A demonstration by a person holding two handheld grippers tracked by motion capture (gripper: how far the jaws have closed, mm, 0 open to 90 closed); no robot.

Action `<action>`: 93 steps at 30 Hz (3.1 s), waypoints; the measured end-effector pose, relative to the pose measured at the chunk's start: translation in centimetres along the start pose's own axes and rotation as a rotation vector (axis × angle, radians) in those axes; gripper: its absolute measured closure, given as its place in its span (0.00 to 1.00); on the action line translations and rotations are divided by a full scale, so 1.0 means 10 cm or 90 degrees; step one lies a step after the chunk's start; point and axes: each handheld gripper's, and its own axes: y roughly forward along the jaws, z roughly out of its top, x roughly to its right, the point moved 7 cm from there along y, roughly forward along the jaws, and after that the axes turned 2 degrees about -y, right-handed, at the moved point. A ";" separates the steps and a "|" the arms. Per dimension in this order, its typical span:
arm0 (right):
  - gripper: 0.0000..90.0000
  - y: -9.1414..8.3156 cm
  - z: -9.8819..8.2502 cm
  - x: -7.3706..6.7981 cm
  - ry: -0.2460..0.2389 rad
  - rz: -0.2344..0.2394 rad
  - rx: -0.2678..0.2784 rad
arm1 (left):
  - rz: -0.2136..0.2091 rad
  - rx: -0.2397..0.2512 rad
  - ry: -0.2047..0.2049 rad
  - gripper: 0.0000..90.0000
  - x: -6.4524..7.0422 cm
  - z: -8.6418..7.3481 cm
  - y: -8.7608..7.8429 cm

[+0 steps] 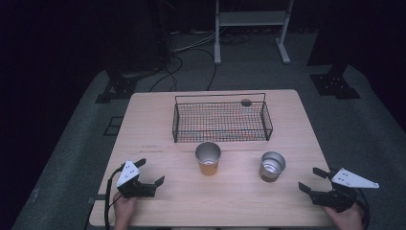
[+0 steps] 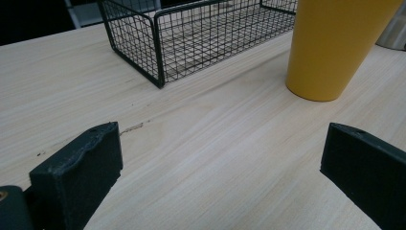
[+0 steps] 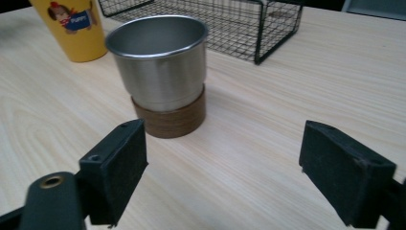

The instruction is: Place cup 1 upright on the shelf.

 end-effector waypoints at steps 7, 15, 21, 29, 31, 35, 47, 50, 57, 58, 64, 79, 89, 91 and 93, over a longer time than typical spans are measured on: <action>0.16 0.08 0.02 -0.19 -0.019 0.039 -0.024 | -0.001 0.001 0.001 0.00 0.00 0.00 0.00; 0.16 0.20 0.11 -0.35 -0.036 0.072 -0.037 | -0.002 0.003 0.000 0.00 0.00 0.00 0.00; 0.15 0.29 0.16 -0.40 -0.044 0.075 -0.052 | -0.003 0.003 0.001 0.00 0.00 0.00 0.00; 0.15 0.43 0.20 -0.40 -0.045 0.061 -0.076 | -0.004 0.005 0.002 0.00 0.00 0.01 0.00; 0.15 0.46 0.21 -0.39 -0.042 0.058 -0.081 | -0.003 0.006 0.002 0.00 0.00 0.01 0.00; 0.15 0.53 0.24 -0.39 -0.045 0.054 -0.092 | -0.004 0.006 0.002 0.00 0.00 0.01 0.00; 0.15 0.70 0.29 -0.39 -0.047 0.042 -0.108 | -0.005 0.007 0.005 0.00 0.01 0.01 0.00; 0.15 0.74 0.32 -0.39 -0.052 0.042 -0.105 | -0.005 0.007 0.005 0.00 0.01 0.01 0.00; 0.15 0.85 0.39 -0.40 -0.064 0.044 -0.116 | -0.005 0.007 0.006 0.00 0.01 0.01 0.00; 0.15 0.87 0.39 -0.40 -0.064 0.042 -0.121 | -0.006 0.007 0.006 0.00 0.01 0.01 0.00; 0.15 0.93 0.42 -0.41 -0.079 0.044 -0.132 | -0.007 0.008 0.010 0.00 0.01 0.01 0.00; 0.20 0.89 0.50 -0.39 -0.051 0.055 -0.136 | -0.004 0.009 0.003 0.00 0.00 0.01 0.00; 0.20 0.82 0.73 -0.45 -0.063 0.078 -0.123 | -0.005 0.009 0.005 0.00 0.01 0.01 -0.01; 0.20 0.82 0.77 -0.46 -0.064 0.086 -0.125 | -0.005 0.010 0.006 0.00 0.01 0.01 -0.01; 0.20 0.83 0.81 -0.46 -0.065 0.085 -0.128 | -0.005 0.010 0.005 0.00 0.01 0.01 -0.01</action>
